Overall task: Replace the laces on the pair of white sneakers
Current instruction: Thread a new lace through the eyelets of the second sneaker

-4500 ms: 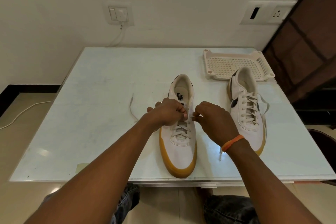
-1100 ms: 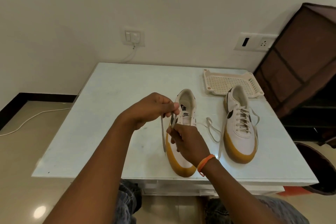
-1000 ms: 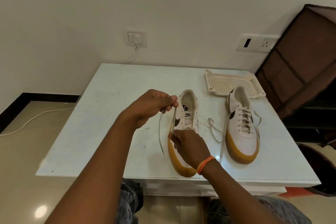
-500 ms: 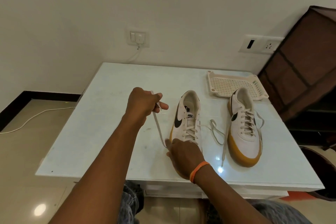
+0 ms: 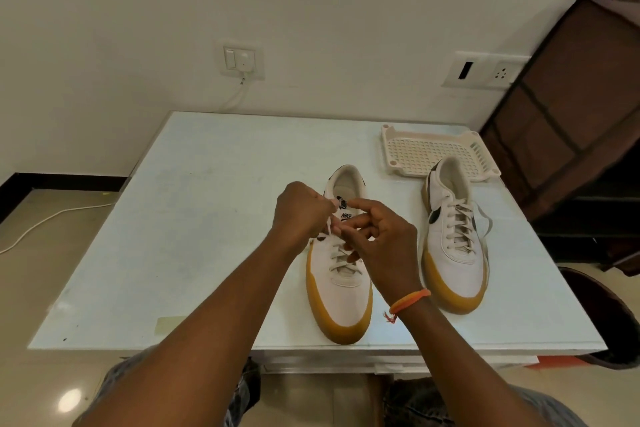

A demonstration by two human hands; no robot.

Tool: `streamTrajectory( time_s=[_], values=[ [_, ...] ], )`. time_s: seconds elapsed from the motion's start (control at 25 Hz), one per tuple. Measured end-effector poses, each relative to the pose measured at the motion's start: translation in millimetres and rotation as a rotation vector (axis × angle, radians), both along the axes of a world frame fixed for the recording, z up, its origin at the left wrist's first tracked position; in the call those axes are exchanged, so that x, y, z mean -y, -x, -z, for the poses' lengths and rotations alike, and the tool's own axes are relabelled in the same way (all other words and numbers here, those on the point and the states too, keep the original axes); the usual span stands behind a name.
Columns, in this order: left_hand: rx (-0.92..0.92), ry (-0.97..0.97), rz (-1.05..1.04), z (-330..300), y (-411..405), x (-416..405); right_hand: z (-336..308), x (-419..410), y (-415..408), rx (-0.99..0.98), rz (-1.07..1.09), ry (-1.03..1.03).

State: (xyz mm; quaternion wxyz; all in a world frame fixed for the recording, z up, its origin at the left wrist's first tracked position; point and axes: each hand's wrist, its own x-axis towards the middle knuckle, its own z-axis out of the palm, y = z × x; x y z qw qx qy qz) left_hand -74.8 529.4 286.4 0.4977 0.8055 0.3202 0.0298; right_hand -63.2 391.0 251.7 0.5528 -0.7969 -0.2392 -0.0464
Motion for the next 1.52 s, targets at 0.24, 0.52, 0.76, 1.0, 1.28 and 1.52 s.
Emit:
streamTrajectory(
  time_s=[0.24,0.52,0.76,1.0,1.28,1.52],
  values=[
    [-0.068,0.243,-0.077,6,-14,9,19,5,-10,0.339,-0.137,0.229],
    [-0.145,-0.081,0.089,12,-21,1,8,20,-42,0.050,-0.020,0.158],
    [0.172,-0.153,0.438,0,-21,7,5,45,-68,-0.381,-0.148,0.017],
    [0.136,0.016,0.471,4,-19,9,9,43,-70,-0.495,-0.247,-0.087],
    [-0.027,-0.383,0.532,29,-27,1,19,43,-77,-0.455,-0.129,-0.050],
    [0.031,-0.963,0.535,57,-25,13,31,46,-81,-0.475,-0.012,0.105]
  ],
)
